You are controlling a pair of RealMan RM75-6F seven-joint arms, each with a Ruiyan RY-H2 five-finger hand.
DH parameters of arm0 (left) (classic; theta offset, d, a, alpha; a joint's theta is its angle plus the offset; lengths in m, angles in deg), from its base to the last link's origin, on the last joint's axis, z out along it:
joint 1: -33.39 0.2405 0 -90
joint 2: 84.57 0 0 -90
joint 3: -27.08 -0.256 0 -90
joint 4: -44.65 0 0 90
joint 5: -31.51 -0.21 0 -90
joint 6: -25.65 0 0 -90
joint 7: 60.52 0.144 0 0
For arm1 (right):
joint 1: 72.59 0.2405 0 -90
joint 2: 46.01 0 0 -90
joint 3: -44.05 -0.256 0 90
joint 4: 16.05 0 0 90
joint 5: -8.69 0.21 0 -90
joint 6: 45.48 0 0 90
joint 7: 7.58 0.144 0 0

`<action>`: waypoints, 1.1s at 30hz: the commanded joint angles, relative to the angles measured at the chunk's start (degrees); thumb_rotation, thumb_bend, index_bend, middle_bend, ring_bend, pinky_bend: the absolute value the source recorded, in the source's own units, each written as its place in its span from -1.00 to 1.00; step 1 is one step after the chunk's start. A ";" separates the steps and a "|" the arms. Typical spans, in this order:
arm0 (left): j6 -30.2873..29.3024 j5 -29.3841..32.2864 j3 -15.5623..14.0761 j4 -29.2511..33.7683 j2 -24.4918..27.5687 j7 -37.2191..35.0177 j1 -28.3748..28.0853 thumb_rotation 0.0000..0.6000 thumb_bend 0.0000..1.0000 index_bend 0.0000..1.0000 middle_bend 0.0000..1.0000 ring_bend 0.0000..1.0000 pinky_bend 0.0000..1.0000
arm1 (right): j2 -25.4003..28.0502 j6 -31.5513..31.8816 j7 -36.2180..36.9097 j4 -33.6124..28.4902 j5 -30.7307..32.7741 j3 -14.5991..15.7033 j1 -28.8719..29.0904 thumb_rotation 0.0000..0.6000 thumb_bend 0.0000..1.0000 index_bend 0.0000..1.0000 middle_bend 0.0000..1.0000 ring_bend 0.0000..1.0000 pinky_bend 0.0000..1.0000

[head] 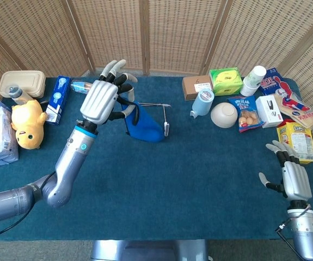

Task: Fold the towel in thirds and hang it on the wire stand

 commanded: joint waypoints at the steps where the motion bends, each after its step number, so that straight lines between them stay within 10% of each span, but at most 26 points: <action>1: 0.61 1.65 0.71 -1.56 -1.15 0.70 -1.25 1.00 0.01 0.61 -0.31 -0.80 -1.00 | 0.05 0.03 0.12 0.11 0.06 0.02 -0.13 1.00 -0.45 -0.65 -0.79 -1.00 -0.99; 33: 7.65 13.32 4.06 -25.02 -13.09 -1.63 -12.74 1.00 0.01 0.61 -0.33 -0.81 -1.00 | 0.81 -1.10 1.61 1.65 1.90 0.18 -1.53 1.00 -0.48 -0.68 -0.81 -1.00 -1.00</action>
